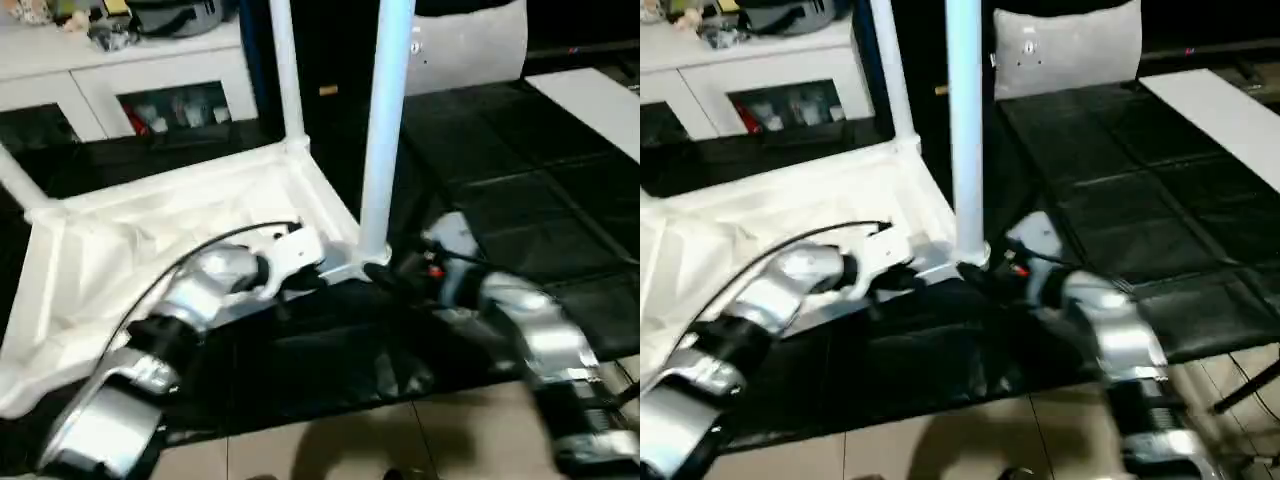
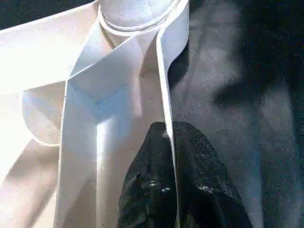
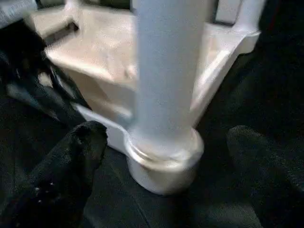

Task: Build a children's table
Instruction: Rotate leg to tighten

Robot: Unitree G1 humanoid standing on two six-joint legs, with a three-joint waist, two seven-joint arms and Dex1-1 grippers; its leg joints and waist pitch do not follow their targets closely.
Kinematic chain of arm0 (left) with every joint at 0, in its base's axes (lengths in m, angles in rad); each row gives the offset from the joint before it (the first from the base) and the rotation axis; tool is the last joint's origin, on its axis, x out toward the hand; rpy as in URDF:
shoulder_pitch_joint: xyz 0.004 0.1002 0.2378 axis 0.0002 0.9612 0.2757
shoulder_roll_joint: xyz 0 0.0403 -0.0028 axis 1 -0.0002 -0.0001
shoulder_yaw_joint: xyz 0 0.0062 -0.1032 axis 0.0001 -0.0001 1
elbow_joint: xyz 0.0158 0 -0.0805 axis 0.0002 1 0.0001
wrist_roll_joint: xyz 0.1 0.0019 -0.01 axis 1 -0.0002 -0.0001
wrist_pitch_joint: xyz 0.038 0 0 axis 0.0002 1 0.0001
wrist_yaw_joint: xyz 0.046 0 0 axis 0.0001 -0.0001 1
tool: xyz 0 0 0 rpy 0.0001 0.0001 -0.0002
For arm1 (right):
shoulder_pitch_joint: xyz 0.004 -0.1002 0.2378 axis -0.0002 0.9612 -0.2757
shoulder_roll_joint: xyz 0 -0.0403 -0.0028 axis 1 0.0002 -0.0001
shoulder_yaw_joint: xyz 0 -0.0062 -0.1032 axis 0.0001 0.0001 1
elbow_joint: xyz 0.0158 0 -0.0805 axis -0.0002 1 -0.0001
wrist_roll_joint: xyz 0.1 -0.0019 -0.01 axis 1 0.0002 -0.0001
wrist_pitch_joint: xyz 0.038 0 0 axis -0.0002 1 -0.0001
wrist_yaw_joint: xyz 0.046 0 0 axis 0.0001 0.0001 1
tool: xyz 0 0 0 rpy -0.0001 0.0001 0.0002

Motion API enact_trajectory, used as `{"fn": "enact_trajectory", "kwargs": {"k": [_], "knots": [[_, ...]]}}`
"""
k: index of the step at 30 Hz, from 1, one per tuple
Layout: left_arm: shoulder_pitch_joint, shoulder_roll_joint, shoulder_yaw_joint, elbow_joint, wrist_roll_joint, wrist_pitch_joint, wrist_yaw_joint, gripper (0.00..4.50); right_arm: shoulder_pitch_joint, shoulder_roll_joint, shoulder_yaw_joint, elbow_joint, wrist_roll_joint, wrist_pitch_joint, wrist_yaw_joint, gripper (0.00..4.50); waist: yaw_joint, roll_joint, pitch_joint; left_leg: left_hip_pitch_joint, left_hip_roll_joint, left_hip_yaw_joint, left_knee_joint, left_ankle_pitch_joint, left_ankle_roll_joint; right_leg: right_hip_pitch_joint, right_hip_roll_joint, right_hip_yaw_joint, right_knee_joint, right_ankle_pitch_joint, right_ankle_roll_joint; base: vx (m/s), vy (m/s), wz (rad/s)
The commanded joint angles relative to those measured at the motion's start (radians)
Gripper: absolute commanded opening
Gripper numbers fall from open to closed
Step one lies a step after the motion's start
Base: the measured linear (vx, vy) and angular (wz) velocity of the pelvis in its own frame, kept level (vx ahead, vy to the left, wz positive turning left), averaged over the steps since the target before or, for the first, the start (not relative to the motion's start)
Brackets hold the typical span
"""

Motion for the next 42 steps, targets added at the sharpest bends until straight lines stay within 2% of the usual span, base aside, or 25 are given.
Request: {"fn": "enact_trajectory", "kwargs": {"k": [1, 4, 8, 10, 16, 18, 19, 23, 24, 29, 30, 33, 35, 42], "knots": [[0.018, 0.027, -0.053, -0.012, 0.013, -0.063, -0.085, 0.00, 0.011, -0.029, 0.027, -0.033, 0.016, 0.026, 0.093, 4.45, 0.008, -0.022, -0.072, -0.005, 0.059, -0.023, -0.067, -0.033, 0.125, 0.075, -0.088, 0.078, -0.067, -0.288, -0.005, 0.000, 0.000, 0.00], [0.029, 0.046, -0.075, -0.030, 0.015, -0.088, -0.134, 0.00, 0.007, -0.068, 0.030, -0.049, 0.042, 0.049, 0.169, 4.45, 0.021, -0.025, -0.072, -0.003, 0.064, -0.021, -0.068, -0.034, 0.132, 0.072, -0.087, 0.077, -0.068, -0.306, -0.005, 0.000, 0.000, 0.00], [0.047, 0.066, -0.109, -0.059, 0.017, -0.134, -0.207, 0.00, -0.016, -0.117, 0.056, -0.044, 0.045, 0.020, 0.257, 4.45, 0.039, -0.025, -0.073, 0.001, 0.069, -0.020, -0.068, -0.030, 0.124, 0.068, -0.088, 0.079, -0.068, -0.314, -0.008, 0.000, 0.000, 0.00], [0.052, 0.069, -0.127, -0.076, 0.013, -0.162, -0.258, 0.00, -0.036, -0.144, 0.086, -0.029, 0.045, 0.003, 0.323, 4.45, 0.047, -0.033, -0.072, -0.001, 0.066, -0.017, -0.068, -0.026, 0.126, 0.069, -0.088, 0.080, -0.067, -0.316, -0.010, 0.000, 0.000, 0.00], [0.054, 0.074, -0.144, -0.093, 0.012, -0.183, -0.290, 0.00, -0.061, -0.162, 0.110, -0.005, 0.045, 0.005, 0.404, 4.45, 0.069, -0.033, -0.075, 0.003, 0.075, -0.019, -0.068, -0.008, 0.126, 0.064, -0.090, 0.083, -0.061, -0.301, -0.021, 0.000, 0.000, 0.00], [0.059, 0.076, -0.148, -0.109, 0.008, -0.184, -0.304, 0.00, -0.073, -0.165, 0.118, 0.009, 0.063, 0.019, 0.449, 4.45, 0.074, -0.039, -0.076, 0.002, 0.076, -0.018, -0.068, -0.009, 0.123, 0.066, -0.092, 0.084, -0.060, -0.295, -0.025, 0.000, 0.000, 0.00], [0.063, 0.077, -0.151, -0.118, 0.007, -0.185, -0.313, 0.00, -0.081, -0.165, 0.123, 0.017, 0.079, 0.030, 0.477, 4.18, 0.076, -0.039, -0.077, 0.002, 0.076, -0.018, -0.068, -0.014, 0.124, 0.067, -0.093, 0.084, -0.060, -0.296, -0.026, 0.000, 0.000, 0.00], [0.069, 0.081, -0.157, -0.125, 0.010, -0.194, -0.332, 0.00, -0.100, -0.159, 0.131, 0.042, 0.097, 0.029, 0.515, 4.05, 0.079, -0.040, -0.076, 0.003, 0.076, -0.017, -0.069, -0.020, 0.117, 0.066, -0.091, 0.083, -0.062, -0.307, -0.025, 0.000, 0.000, 0.00], [0.070, 0.083, -0.159, -0.127, 0.009, -0.197, -0.338, 0.00, -0.109, -0.153, 0.138, 0.057, 0.092, 0.022, 0.522, 3.76, 0.080, -0.038, -0.077, 0.003, 0.074, -0.017, -0.069, -0.023, 0.116, 0.066, -0.091, 0.082, -0.063, -0.311, -0.025, 0.000, 0.000, 0.00], [0.070, 0.083, -0.159, -0.125, 0.009, -0.199, -0.338, 0.00, -0.120, -0.135, 0.147, 0.088, 0.080, 0.008, 0.531, 3.50, 0.087, -0.039, -0.079, 0.005, 0.077, -0.017, -0.069, -0.011, 0.108, 0.064, -0.090, 0.084, -0.060, -0.305, -0.030, 0.000, 0.000, 0.00], [0.070, 0.083, -0.158, -0.124, 0.008, -0.198, -0.339, 0.00, -0.125, -0.128, 0.148, 0.098, 0.084, 0.019, 0.540, 3.23, 0.088, -0.037, -0.079, 0.004, 0.077, -0.017, -0.068, -0.011, 0.108, 0.064, -0.091, 0.084, -0.060, -0.301, -0.032, 0.000, 0.000, 0.00], [0.072, 0.084, -0.155, -0.120, 0.011, -0.200, -0.342, 0.00, -0.139, -0.118, 0.158, 0.122, 0.090, 0.022, 0.556, 3.11, 0.088, -0.035, -0.080, 0.004, 0.079, -0.019, -0.068, -0.010, 0.108, 0.065, -0.090, 0.084, -0.057, -0.281, -0.041, 0.000, 0.000, 0.00], [0.072, 0.084, -0.155, -0.118, 0.011, -0.200, -0.342, 0.00, -0.141, -0.116, 0.161, 0.126, 0.092, 0.024, 0.561, 2.82, 0.088, -0.034, -0.079, 0.003, 0.076, -0.017, -0.068, -0.014, 0.106, 0.066, -0.090, 0.083, -0.058, -0.287, -0.039, 0.000, 0.000, 0.00], [0.068, 0.083, -0.150, -0.107, 0.000, -0.190, -0.343, 0.00, -0.133, -0.098, 0.169, 0.120, 0.098, 0.034, 0.569, 2.36, 0.087, -0.031, -0.079, 0.004, 0.076, -0.018, -0.069, -0.027, 0.097, 0.067, -0.089, 0.082, -0.061, -0.299, -0.033, 0.000, 0.000, 0.00]]}}
